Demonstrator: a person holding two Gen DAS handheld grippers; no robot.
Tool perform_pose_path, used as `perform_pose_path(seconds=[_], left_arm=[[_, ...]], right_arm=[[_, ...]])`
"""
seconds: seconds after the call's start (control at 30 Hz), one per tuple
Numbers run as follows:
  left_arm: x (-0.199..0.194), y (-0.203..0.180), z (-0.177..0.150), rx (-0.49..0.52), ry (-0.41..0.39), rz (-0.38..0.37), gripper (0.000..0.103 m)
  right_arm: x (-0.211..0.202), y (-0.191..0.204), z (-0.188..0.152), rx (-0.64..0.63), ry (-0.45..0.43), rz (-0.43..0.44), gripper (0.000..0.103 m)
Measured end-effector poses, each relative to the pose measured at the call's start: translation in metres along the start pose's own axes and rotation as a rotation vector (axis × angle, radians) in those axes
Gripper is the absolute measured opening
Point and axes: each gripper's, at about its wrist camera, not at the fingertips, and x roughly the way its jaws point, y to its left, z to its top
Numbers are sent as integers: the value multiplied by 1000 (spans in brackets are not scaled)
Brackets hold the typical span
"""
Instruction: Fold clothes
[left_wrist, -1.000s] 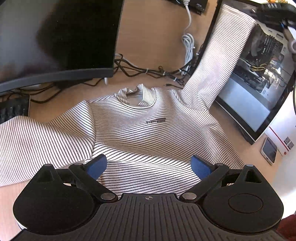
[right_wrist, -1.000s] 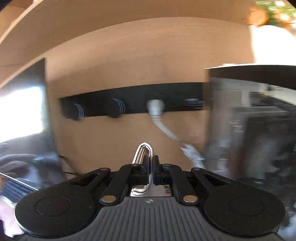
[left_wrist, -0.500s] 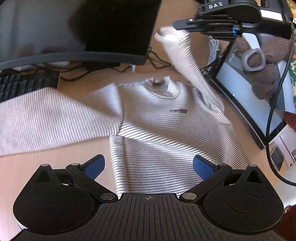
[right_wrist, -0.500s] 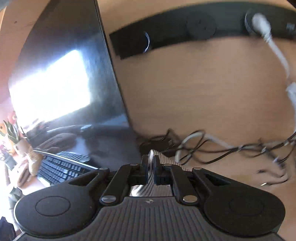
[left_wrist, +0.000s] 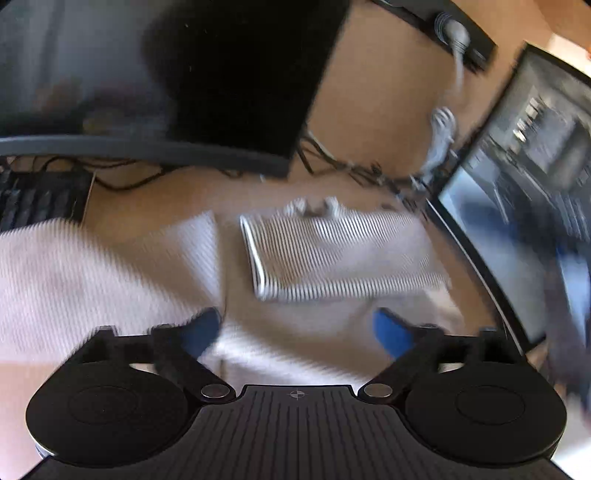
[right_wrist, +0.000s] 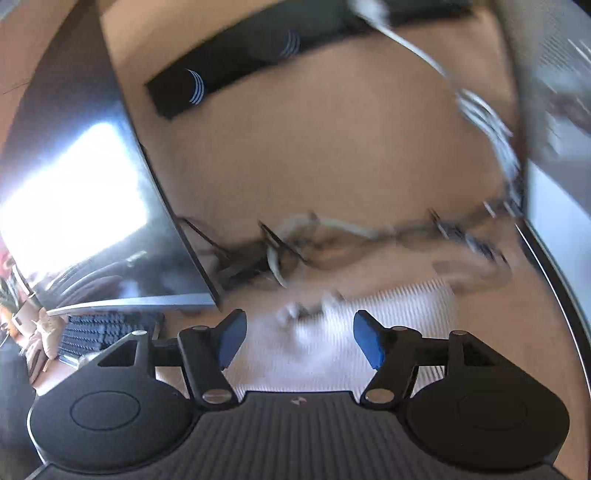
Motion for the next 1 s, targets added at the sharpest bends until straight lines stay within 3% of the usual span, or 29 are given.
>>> perform_pose_path(seconds=[0.03,0.2,0.3,0.37,0.43,0.53,0.57,0.67,0.73,0.87,1.0], left_arm=[[9,1,6,-6,1,19,62],[58,4,25,-27,39,100,62],[79,2,24,-22,78,131,58],[87,-3,23,-6,101,136,25],[84,-11,22,27,72,155,15],[59,-20,29,61,-42,135,12],[53,-21,32,68,-65,138,7],[42,-17,38,88,-101,165,6],[47,-10,37,100,-82,207,6],[77,13,19,83,48,296,6],[73,12,10,122,28,307,9]], right_arm=[[-3,-6,-13,11,19,-15,66],[-12,-28,-67,50,111,-74,66],[-12,-30,-89,65,148,-68,68],[-15,-32,-96,69,162,-58,71],[-14,-32,-98,71,163,-54,72],[-11,-32,-98,69,163,-52,74],[-9,-31,-98,65,164,-51,77],[-5,-27,-98,54,167,-49,85],[-6,-23,-100,26,174,-53,89],[1,-17,-100,10,182,-51,101],[5,-15,-98,30,192,-61,103]])
